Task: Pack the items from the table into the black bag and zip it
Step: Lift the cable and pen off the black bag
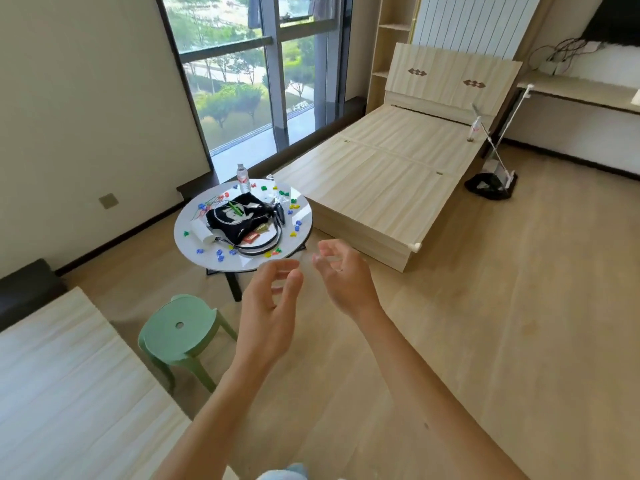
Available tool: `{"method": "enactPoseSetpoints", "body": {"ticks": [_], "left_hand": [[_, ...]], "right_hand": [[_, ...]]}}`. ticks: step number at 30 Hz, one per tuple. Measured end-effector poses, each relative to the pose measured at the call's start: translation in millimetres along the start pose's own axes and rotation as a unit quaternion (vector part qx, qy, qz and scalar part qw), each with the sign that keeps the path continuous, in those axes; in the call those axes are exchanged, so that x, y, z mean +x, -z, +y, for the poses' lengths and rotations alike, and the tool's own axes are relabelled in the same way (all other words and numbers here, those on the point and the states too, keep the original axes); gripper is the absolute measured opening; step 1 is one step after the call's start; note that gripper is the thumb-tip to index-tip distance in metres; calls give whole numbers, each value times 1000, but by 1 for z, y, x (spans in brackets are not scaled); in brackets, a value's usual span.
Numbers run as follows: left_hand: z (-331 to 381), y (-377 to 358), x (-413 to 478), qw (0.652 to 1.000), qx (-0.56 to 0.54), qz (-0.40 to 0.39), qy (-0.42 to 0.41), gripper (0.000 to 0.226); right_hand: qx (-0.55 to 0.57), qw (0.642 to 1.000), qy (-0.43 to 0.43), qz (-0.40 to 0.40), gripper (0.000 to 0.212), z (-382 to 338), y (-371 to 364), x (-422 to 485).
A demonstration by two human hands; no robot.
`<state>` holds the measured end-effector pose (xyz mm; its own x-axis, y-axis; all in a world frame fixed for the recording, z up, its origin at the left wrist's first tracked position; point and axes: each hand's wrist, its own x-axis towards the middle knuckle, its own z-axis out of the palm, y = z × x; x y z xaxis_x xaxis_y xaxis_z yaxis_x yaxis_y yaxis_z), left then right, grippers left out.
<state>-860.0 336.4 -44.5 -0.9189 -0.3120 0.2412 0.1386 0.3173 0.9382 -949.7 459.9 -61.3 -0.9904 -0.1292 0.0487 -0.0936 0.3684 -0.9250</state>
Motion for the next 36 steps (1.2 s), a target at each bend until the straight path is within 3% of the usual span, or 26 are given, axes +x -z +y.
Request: {"method": "enactPoseSetpoints", "body": {"ticks": [14, 25, 36], "left_hand": [[-83, -90, 253, 997, -10, 61, 45, 14], [-137, -103, 456, 990, 19, 102, 98, 10], [-214, -124, 588, 958, 46, 205, 194, 10]], "right_hand": [[-27, 994, -8, -102, 33, 43, -22, 281], [-36, 985, -11, -168, 34, 49, -84, 503], [-46, 944, -6, -327, 31, 87, -165, 678]]}}
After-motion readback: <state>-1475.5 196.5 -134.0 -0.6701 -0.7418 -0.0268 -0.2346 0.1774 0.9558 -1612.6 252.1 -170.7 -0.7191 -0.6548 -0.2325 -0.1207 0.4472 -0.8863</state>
